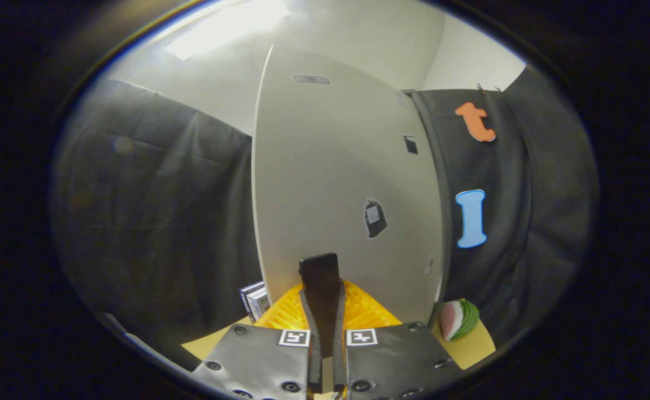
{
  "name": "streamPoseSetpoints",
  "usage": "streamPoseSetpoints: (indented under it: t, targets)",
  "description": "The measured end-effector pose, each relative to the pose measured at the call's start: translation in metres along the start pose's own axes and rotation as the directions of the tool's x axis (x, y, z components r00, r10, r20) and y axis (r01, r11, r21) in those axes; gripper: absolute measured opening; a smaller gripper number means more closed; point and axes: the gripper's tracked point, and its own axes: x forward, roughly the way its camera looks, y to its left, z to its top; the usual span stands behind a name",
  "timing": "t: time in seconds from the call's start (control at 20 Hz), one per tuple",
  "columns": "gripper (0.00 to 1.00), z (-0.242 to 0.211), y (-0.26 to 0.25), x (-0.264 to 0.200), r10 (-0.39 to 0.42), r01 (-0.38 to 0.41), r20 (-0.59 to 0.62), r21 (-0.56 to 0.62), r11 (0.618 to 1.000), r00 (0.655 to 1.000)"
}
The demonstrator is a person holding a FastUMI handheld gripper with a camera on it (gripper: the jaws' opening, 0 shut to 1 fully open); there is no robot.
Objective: Open the shoe cabinet door, grab the shoes and put them into the shoe cabinet, then close the shoe cabinet door.
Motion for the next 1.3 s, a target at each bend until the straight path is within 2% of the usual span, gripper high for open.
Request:
streamPoseSetpoints:
  t: [0.4, 0.65, 0.85, 0.95, 1.1, 1.3]
  targets:
    - [0.08, 0.007, -0.017, -0.004, -0.189, 0.191, 0.037, -0.043, 0.981, 0.981]
    - [0.06, 0.008, -0.027, -0.009, -0.334, 0.336, 0.053, -0.034, 0.941, 0.941]
    - [0.04, 0.014, -0.03, -0.019, -0.442, 0.444, 0.057, -0.015, 0.896, 0.895]
    - [0.02, 0.013, -0.033, -0.016, -0.479, 0.481, 0.065, -0.005, 0.877, 0.875]
    - [0.02, 0.019, -0.033, -0.016, -0.494, 0.497, 0.088, -0.015, 0.868, 0.865]
    - [0.02, 0.038, -0.022, -0.021, -0.483, 0.49, 0.118, -0.038, 0.871, 0.867]
